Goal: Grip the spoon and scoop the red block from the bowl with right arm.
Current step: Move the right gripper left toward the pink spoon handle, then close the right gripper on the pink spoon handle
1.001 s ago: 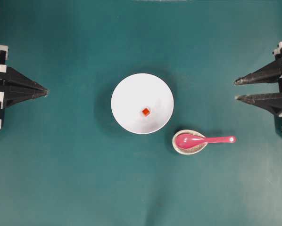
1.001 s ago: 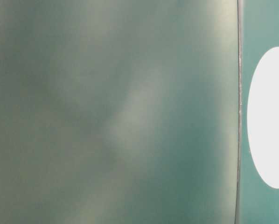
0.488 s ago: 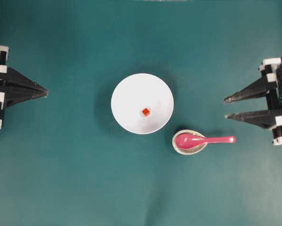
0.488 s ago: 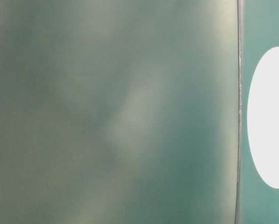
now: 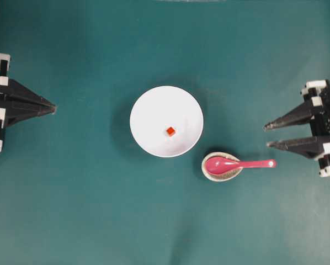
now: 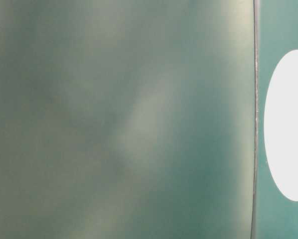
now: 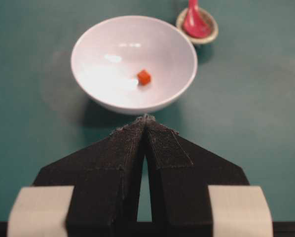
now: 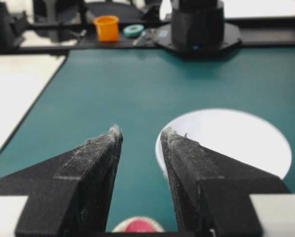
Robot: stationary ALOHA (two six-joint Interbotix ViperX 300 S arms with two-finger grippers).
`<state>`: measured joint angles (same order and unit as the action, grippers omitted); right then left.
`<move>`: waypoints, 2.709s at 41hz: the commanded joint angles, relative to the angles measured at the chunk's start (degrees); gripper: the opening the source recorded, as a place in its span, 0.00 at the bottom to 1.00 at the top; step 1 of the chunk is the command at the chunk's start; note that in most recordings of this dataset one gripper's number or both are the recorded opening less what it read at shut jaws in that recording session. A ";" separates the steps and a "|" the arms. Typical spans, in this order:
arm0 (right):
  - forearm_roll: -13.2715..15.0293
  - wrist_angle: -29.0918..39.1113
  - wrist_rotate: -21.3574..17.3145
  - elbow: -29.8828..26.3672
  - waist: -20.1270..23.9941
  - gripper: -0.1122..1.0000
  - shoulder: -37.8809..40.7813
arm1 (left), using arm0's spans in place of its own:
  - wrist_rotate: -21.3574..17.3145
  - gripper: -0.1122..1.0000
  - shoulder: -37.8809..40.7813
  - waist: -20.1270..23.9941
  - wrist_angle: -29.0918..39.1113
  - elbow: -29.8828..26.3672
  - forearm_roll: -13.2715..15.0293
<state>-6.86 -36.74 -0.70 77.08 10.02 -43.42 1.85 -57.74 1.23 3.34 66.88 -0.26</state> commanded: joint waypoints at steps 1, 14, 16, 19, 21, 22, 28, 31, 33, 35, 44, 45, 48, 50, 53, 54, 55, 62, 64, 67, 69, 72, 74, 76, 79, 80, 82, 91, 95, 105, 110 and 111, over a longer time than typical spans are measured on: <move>-1.41 -3.43 -0.09 0.44 1.23 0.51 1.58 | -0.09 0.10 0.53 0.18 0.09 -1.67 -0.18; -6.24 -12.04 -0.09 2.29 6.06 0.51 10.11 | -0.09 0.10 0.53 0.09 0.00 -1.58 -0.09; -7.03 -12.83 -0.09 2.46 7.12 0.51 11.60 | -0.26 0.10 0.53 0.18 -0.09 -1.58 -0.18; -8.88 -15.03 -0.09 2.72 8.79 0.51 14.33 | -0.53 0.10 0.62 0.18 -0.09 -1.58 -0.18; -9.76 -16.17 -0.09 2.90 9.67 0.51 15.82 | -0.62 0.10 0.53 0.09 -0.09 -1.58 -0.09; -10.46 -17.14 -0.09 3.16 10.28 0.51 16.79 | -0.79 0.10 0.53 0.09 -0.18 -1.58 -0.18; -13.80 -21.27 -0.09 4.31 12.83 0.51 21.18 | -0.88 0.10 0.62 0.18 -0.26 -1.58 -0.18; -15.47 -22.85 -0.09 4.92 14.06 0.51 22.85 | -0.97 0.10 0.62 0.09 -0.44 -1.58 -0.18; -16.35 -23.55 -0.09 5.27 14.77 0.51 23.99 | -0.97 0.10 0.62 0.09 -0.62 -1.58 -0.18; -16.96 -24.08 -0.09 5.54 15.56 0.51 25.05 | -0.97 0.10 0.62 0.09 -0.62 -1.58 -0.26; -18.90 -24.52 -0.09 6.06 17.05 0.51 29.09 | -1.05 0.10 0.62 0.18 -0.62 -1.58 -0.26; -18.98 -24.52 -0.09 6.15 17.14 0.51 29.44 | -1.05 0.10 0.62 0.18 -0.62 -1.58 -0.26; -19.25 -24.70 0.00 6.15 17.31 0.51 30.85 | -1.14 0.10 0.53 0.09 -0.62 -1.58 -0.26; -19.25 -24.79 -0.09 6.15 17.58 0.51 31.73 | -1.05 0.10 0.62 0.09 -0.62 -1.58 -0.26; -19.34 -25.22 -0.09 6.15 17.75 0.51 33.05 | -1.14 0.10 0.62 0.18 -0.62 -1.58 -0.26; -19.51 -25.58 -0.09 6.24 17.93 0.51 33.57 | -1.14 0.10 0.62 0.09 -0.62 -1.58 -0.26; -19.60 -25.93 -0.09 6.24 18.02 0.51 33.93 | -1.14 0.10 0.62 0.09 -0.62 -1.58 -0.26; -20.74 -28.74 -0.09 6.59 18.72 0.51 37.00 | -1.23 0.10 0.62 0.09 -0.62 -1.49 -0.35; -21.01 -29.27 -0.18 6.50 18.98 0.51 37.97 | -1.23 0.10 0.62 0.18 -0.62 -1.49 -0.44; -21.18 -30.15 -0.35 6.33 19.34 0.51 39.20 | -1.32 0.10 0.62 0.18 -0.53 -1.49 -0.44; -21.18 -30.67 -0.70 6.06 19.60 0.51 40.17 | -1.32 0.10 0.62 0.18 -0.53 -1.49 -0.44; -21.27 -31.55 -1.67 5.89 20.21 0.51 41.84 | -1.32 0.10 0.62 0.44 -0.35 -1.49 -0.44; -21.27 -32.17 -2.55 5.80 20.57 0.51 42.71 | -1.32 0.10 0.62 0.62 -0.35 -1.49 -0.44; -21.27 -32.87 -3.16 5.54 21.01 0.51 43.51 | -1.41 0.10 0.62 0.79 -0.35 -1.49 -0.44; -21.27 -33.57 -3.78 5.10 21.53 0.51 44.47 | -1.32 0.10 0.62 0.97 -0.26 -1.41 -0.44; -21.45 -33.66 -3.78 4.83 21.71 0.51 44.82 | -1.32 0.10 0.62 0.97 -0.26 -1.49 -0.44; -21.71 -33.75 -3.78 4.57 21.97 0.51 45.44 | -1.32 0.10 0.62 0.97 -0.26 -1.49 -0.44; -22.76 -33.93 -3.78 3.69 22.50 0.51 48.16 | -1.41 0.10 0.62 0.97 -0.09 -1.41 -0.44; -22.85 -34.01 -3.87 3.34 22.76 0.51 49.57 | -1.41 0.10 0.62 0.97 0.18 -1.32 -0.44; -22.94 -34.80 -3.87 3.43 22.76 0.51 50.98 | -1.41 0.10 0.70 0.97 0.44 -1.23 -0.70; -22.94 -34.80 -3.87 3.87 22.76 0.51 50.98 | -1.49 0.10 0.70 0.97 0.44 -1.14 -0.70; -22.94 -34.80 -3.87 4.04 22.76 0.51 50.98 | -1.49 0.10 0.70 0.97 0.44 -1.05 -0.70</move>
<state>-29.62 -70.84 -4.22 80.95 32.52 7.91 0.44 -57.48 2.02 4.04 66.88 -0.70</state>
